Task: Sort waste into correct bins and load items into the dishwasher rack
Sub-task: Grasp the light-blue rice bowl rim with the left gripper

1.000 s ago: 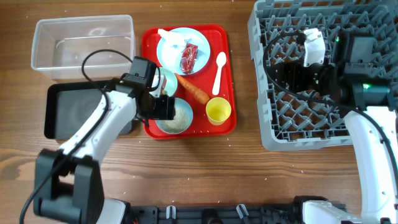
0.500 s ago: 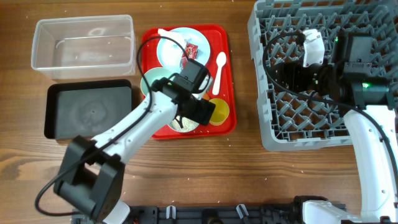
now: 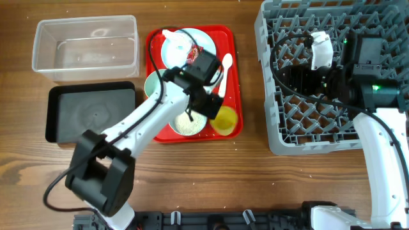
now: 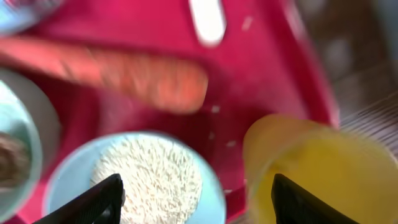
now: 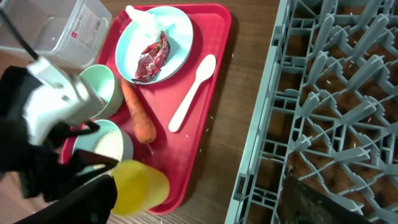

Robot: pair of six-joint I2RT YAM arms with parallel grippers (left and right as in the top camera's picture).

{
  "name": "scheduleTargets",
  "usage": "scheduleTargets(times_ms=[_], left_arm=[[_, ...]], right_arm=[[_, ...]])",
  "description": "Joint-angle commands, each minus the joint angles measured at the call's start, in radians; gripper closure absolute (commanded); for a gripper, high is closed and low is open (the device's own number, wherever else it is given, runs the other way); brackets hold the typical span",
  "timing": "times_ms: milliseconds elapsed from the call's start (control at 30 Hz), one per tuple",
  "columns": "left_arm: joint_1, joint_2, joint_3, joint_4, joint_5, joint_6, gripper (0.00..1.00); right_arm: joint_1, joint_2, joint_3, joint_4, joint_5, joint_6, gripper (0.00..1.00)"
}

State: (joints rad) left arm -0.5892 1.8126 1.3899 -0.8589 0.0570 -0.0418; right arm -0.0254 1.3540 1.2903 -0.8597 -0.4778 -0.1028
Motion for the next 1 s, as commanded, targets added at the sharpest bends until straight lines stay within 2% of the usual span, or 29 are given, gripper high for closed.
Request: scheduleTargets(times_ms=[0,67,167,333,533,700,833,967], left_arm=[[-0.005,-0.045,0.035,-0.019,0.018,0.008,0.24],[-0.005,-0.045,0.035,-0.029,0.024,-0.025,0.30],[0.026,-0.042,0.034,-0.027,0.023,-0.147,0.52],[0.024,0.076,0.034,-0.045,0.015,-0.222,0.65],[0.024,0.212,0.034,-0.062,0.016,-0.225,0.65],[0.024,0.220,0.038,-0.060,0.016,-0.225,0.67],[0.022,0.125,0.100,-0.121,0.016,-0.224,0.60],[-0.003,0.108,0.100,-0.171,0.033,-0.176,0.54]], right_arm=[[-0.001,0.006,0.018,-0.006,0.014,-0.002,0.12],[-0.001,0.006,0.018,-0.006,0.014,-0.002,0.12],[-0.001,0.006,0.018,-0.009,0.014,-0.002,0.12],[-0.001,0.006,0.018,-0.011,0.014,-0.001,0.12],[-0.001,0.006,0.016,-0.017,0.014,-0.002,0.12],[-0.001,0.006,0.016,-0.016,0.014,-0.001,0.11],[-0.001,0.019,0.016,-0.013,0.013,0.000,0.09],[-0.001,0.037,0.016,-0.016,0.013,0.002,0.09]])
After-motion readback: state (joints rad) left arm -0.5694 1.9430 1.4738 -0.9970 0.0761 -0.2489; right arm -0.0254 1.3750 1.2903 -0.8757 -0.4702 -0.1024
